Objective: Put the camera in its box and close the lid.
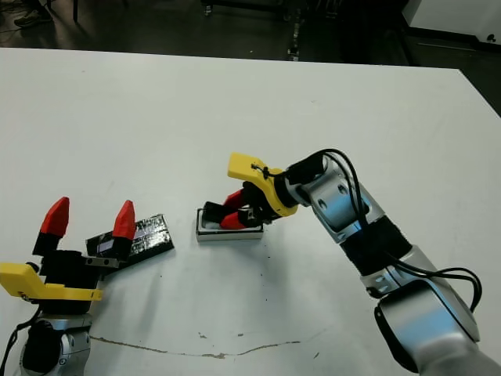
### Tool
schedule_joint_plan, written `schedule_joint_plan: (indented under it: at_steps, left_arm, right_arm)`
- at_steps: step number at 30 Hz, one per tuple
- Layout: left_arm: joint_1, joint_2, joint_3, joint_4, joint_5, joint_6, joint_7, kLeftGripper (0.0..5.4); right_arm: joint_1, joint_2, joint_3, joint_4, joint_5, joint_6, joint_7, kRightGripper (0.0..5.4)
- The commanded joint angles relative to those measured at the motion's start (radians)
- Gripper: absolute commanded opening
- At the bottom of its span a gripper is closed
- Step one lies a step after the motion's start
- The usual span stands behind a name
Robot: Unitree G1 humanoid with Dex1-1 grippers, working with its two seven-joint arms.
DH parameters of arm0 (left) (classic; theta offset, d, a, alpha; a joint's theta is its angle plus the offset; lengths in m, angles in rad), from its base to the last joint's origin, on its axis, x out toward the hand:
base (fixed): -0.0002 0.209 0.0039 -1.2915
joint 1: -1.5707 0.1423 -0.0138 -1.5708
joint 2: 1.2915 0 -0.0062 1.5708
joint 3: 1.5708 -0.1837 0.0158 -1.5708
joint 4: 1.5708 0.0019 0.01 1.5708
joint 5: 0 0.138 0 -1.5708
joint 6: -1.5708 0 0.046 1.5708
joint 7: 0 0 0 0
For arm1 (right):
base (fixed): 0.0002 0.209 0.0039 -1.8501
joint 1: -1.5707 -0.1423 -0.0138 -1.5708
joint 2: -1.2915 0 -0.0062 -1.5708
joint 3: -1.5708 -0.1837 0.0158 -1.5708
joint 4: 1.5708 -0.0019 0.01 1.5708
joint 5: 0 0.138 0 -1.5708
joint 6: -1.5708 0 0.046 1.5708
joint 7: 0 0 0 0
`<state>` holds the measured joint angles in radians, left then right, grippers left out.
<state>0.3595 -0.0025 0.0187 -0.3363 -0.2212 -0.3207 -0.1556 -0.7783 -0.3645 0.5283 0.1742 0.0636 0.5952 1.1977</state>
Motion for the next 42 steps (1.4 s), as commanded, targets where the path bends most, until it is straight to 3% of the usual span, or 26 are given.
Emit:
schedule_joint_plan:
  at_steps: [1,7,15,24,27,35,39,42]
  left_arm:
    - [0.011,0.004,0.001,0.004,-0.001,0.003,-0.004,5.4]
    - [0.008,0.005,0.003,0.01,0.002,-0.001,-0.006,5.4]
    - [0.01,0.002,0.002,0.009,0.006,-0.001,-0.002,5.4]
    - [0.011,0.001,0.0,0.009,0.009,-0.004,-0.001,5.4]
    - [0.01,-0.003,-0.001,0.013,0.011,-0.012,0.0,5.4]
    - [0.013,-0.003,-0.004,0.001,-0.003,0.003,-0.003,5.4]
    - [0.01,0.003,-0.002,0.002,-0.007,0.003,-0.007,5.4]
    - [0.006,0.007,0.003,0.004,-0.008,0.002,-0.008,5.4]
  right_arm:
    - [-0.006,-0.023,0.002,0.039,-0.006,-0.044,0.033,3.13]
    - [-0.049,-0.025,0.023,0.099,-0.019,-0.13,0.115,4.07]
    - [-0.058,-0.018,0.008,0.118,-0.027,-0.153,0.137,5.37]
    - [-0.078,-0.038,-0.125,0.11,0.04,-0.191,0.133,5.37]
    - [-0.061,-0.061,-0.218,0.05,0.096,-0.13,0.101,5.37]
    - [0.228,-0.069,-0.512,-0.37,0.205,0.066,-0.263,5.37]
    - [0.432,-0.036,-0.622,-0.57,0.221,0.065,-0.452,5.09]
    - [0.593,0.008,-0.693,-0.681,0.233,0.015,-0.554,4.65]
